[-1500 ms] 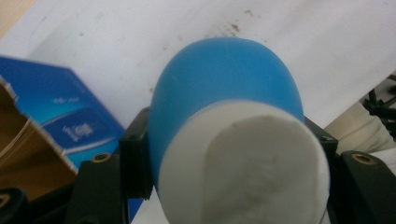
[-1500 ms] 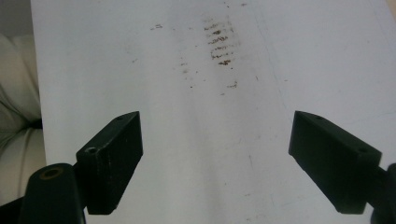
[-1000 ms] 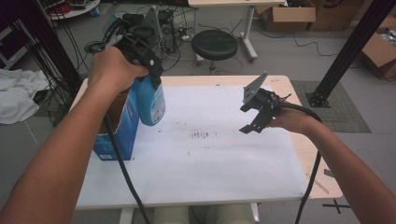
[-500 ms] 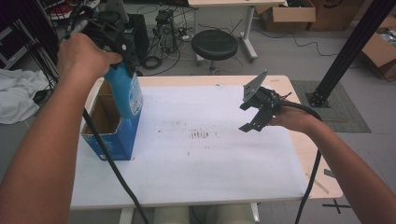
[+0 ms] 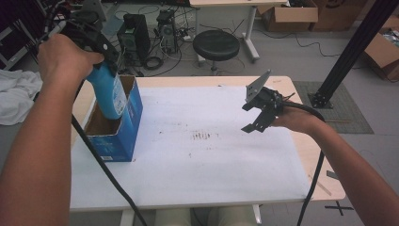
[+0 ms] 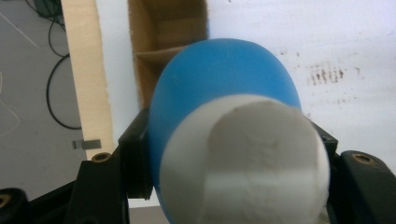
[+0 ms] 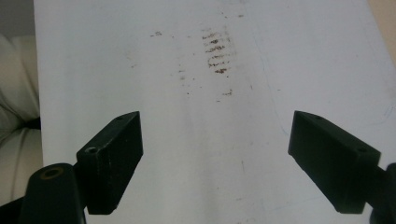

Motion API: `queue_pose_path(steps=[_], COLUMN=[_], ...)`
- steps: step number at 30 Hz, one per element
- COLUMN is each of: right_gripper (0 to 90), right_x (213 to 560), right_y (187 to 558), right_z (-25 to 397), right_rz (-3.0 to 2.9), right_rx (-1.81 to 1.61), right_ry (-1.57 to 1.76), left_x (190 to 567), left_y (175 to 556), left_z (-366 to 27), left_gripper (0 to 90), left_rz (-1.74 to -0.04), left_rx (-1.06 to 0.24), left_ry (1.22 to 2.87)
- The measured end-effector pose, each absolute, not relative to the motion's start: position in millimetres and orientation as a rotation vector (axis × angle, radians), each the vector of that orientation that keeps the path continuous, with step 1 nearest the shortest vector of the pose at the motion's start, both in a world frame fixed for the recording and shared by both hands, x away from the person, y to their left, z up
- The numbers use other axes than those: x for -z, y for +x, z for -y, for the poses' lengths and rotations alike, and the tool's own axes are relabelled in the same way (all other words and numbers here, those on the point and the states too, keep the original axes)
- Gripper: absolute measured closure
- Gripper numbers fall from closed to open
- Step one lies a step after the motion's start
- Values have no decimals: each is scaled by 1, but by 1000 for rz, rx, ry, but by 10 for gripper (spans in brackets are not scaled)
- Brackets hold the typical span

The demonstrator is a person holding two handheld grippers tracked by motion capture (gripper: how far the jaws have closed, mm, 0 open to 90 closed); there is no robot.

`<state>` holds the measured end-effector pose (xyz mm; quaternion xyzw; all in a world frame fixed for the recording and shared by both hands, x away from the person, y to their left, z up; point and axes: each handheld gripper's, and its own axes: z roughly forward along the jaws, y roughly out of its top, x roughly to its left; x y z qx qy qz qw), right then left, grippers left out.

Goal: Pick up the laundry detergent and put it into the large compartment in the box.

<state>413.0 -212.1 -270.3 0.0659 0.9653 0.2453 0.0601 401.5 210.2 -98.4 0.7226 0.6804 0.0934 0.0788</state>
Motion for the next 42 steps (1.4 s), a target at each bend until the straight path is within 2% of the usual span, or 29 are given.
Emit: queue_pose_path(steps=[20,42], right_gripper=[175,175], right_x=[274,281], right_y=[415,415], right_z=[214,219], right_rz=[-2930,-2939], right_rx=[-737,-740], right_ry=[218,244], left_x=[136,237], left_y=[409,419], left_z=[-239,-250], left_gripper=[381,381], left_rz=[-2103,-2138], left_rx=[-303,-208], left_ry=[2111,2147])
